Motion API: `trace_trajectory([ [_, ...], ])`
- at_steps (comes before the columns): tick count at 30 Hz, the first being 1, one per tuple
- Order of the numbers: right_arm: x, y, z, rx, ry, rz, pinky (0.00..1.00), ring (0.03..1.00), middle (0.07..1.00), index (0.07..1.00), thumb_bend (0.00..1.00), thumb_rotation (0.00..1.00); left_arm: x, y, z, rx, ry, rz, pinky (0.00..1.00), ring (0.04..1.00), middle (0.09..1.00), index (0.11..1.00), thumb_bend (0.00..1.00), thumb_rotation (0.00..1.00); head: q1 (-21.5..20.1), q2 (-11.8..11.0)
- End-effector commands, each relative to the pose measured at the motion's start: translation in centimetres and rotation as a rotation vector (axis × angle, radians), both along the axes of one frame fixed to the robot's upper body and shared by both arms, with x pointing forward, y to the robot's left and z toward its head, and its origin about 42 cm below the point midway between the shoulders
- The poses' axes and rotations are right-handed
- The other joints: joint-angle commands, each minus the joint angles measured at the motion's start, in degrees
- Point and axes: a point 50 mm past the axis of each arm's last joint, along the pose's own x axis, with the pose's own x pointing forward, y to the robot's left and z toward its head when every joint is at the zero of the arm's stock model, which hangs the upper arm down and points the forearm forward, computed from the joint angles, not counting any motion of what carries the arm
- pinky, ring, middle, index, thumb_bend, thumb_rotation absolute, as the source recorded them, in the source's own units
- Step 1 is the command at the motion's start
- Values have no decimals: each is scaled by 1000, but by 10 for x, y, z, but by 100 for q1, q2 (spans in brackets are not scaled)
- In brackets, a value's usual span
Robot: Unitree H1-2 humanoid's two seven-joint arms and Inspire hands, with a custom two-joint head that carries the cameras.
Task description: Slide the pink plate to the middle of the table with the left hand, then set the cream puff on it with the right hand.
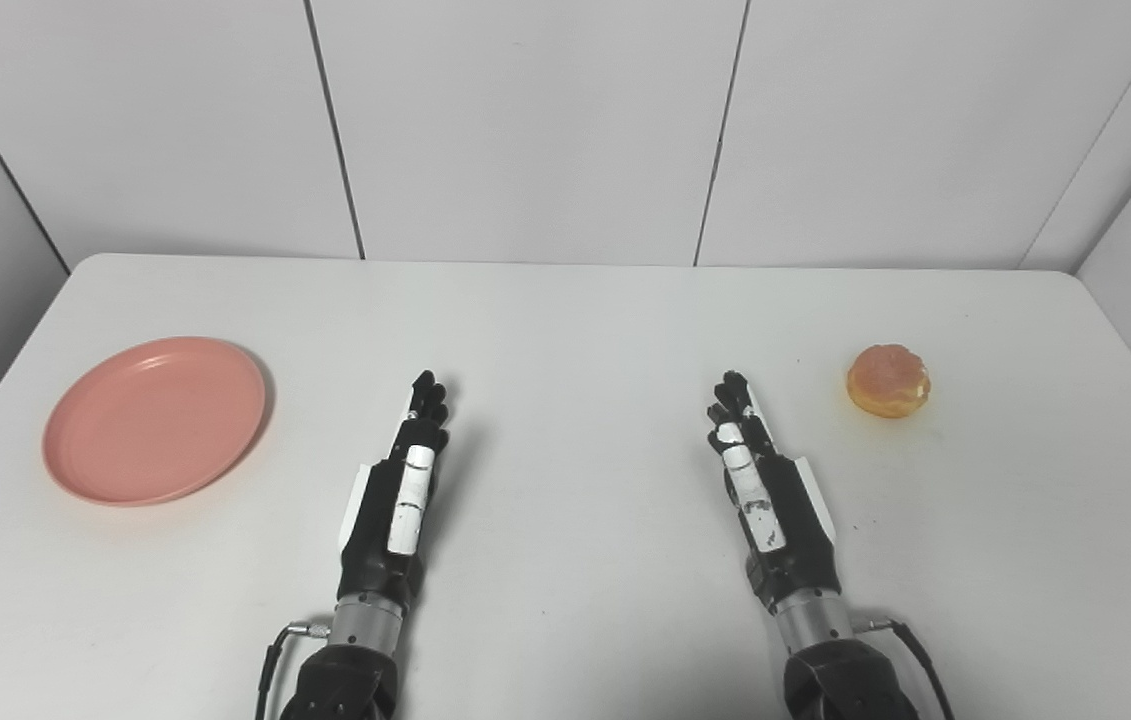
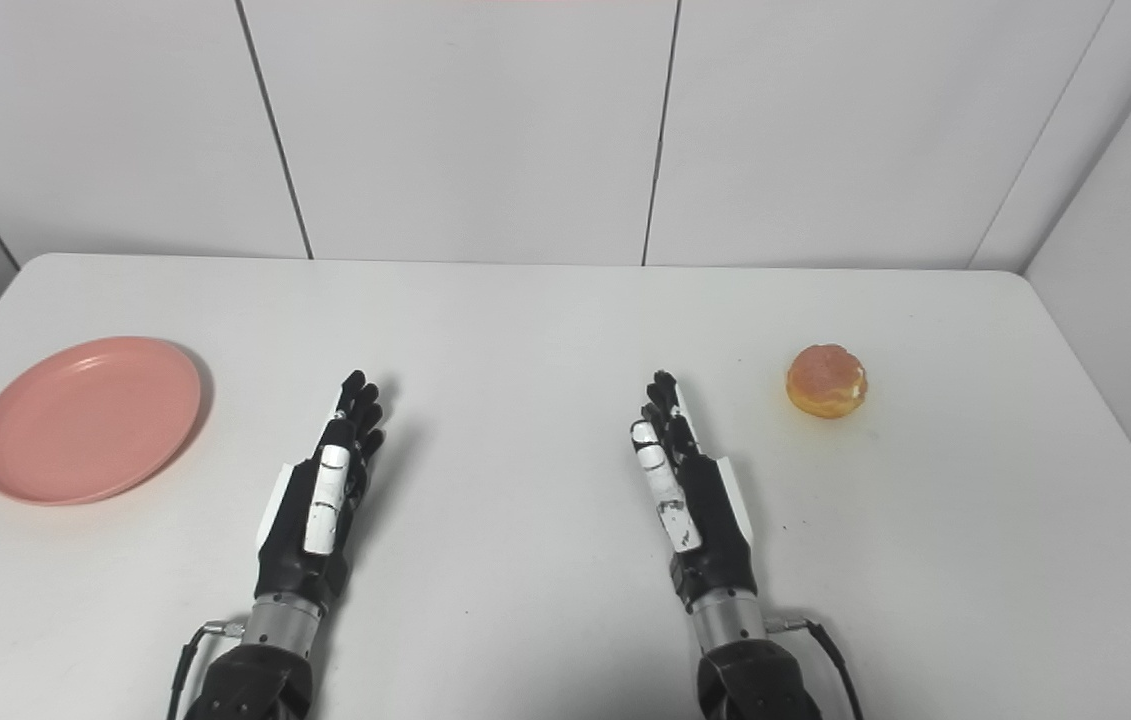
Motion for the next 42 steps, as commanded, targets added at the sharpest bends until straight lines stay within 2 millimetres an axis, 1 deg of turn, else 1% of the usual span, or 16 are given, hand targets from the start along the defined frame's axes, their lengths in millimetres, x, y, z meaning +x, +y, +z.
trace_trajectory([
  [1,4,4,17,13,-68,9,1000,984,989,1000,538,866,-4,-1,-1,-5,6,-1,1000,1000,1000,1000,696,1000,5,8],
  [18,5,4,18,12,-67,12,1000,994,995,1000,534,875,-3,-1,0,-14,3,-5,1000,1000,1000,1000,696,1000,10,8],
  [27,5,4,18,7,-67,8,1000,997,999,1000,530,871,-2,-1,-1,-10,4,-8,1000,1000,1000,1000,699,1000,10,-1],
  [33,5,4,18,14,-71,-8,1000,999,1000,1000,502,855,-1,0,-3,-17,4,-16,1000,1000,1000,1000,696,1000,5,-11],
  [42,5,6,19,6,-71,-13,1000,1000,1000,1000,506,853,-1,0,-5,-21,-1,-27,1000,1000,1000,1000,694,1000,5,-7],
])
